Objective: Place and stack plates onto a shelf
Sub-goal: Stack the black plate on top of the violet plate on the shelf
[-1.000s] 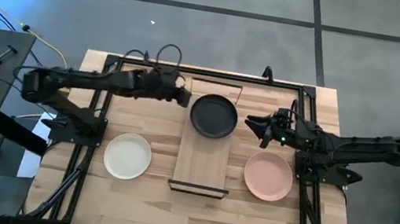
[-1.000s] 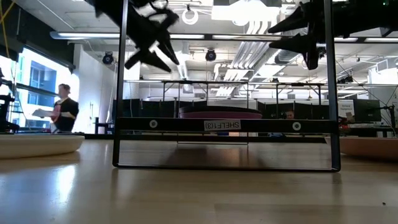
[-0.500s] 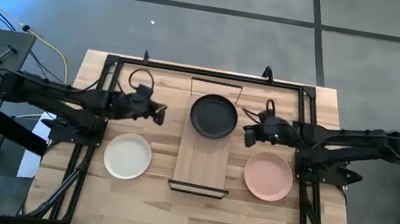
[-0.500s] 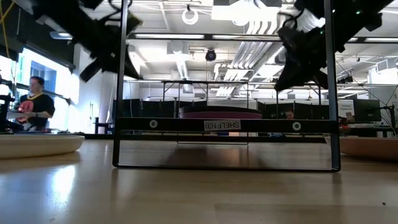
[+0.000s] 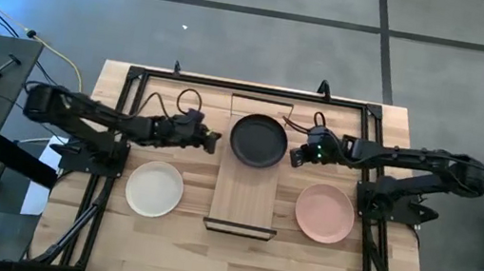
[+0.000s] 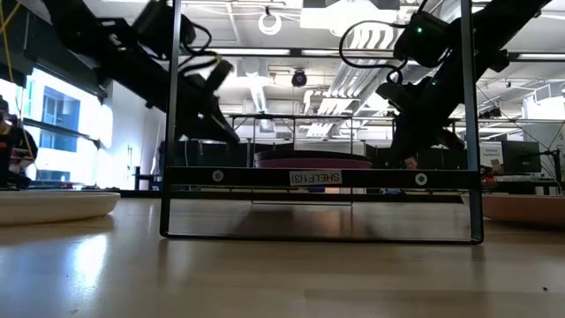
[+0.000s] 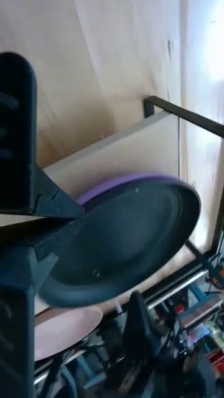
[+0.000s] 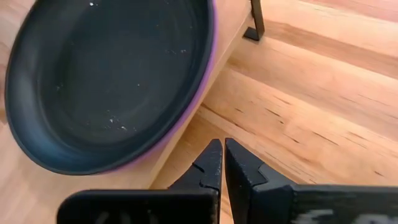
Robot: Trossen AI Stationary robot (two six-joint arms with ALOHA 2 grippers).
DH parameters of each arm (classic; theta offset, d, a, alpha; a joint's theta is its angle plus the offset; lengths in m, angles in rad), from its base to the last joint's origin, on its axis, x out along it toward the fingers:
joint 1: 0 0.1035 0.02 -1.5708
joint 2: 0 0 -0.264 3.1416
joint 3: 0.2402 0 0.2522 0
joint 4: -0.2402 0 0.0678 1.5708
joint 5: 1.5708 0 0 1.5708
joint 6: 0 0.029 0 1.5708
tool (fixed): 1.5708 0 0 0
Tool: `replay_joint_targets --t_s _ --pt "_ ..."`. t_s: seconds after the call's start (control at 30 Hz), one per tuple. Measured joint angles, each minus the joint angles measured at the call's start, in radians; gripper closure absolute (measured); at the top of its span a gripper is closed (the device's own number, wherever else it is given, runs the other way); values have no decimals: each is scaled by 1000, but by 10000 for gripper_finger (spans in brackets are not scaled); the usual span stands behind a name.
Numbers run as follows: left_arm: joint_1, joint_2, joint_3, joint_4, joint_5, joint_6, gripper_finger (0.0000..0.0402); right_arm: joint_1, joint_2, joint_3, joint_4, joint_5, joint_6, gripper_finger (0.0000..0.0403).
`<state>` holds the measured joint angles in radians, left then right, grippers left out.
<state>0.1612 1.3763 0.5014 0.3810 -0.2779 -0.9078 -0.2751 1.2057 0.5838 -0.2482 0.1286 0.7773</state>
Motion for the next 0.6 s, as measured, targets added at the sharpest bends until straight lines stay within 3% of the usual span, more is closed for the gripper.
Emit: replay_joint_targets --t_s 0.27,0.6 --pt "24 153 0 267 59 28 401 0 -1 0 6 -1 8 403" --pt "24 267 35 316 63 48 401 1 -1 0 51 -1 23 403"
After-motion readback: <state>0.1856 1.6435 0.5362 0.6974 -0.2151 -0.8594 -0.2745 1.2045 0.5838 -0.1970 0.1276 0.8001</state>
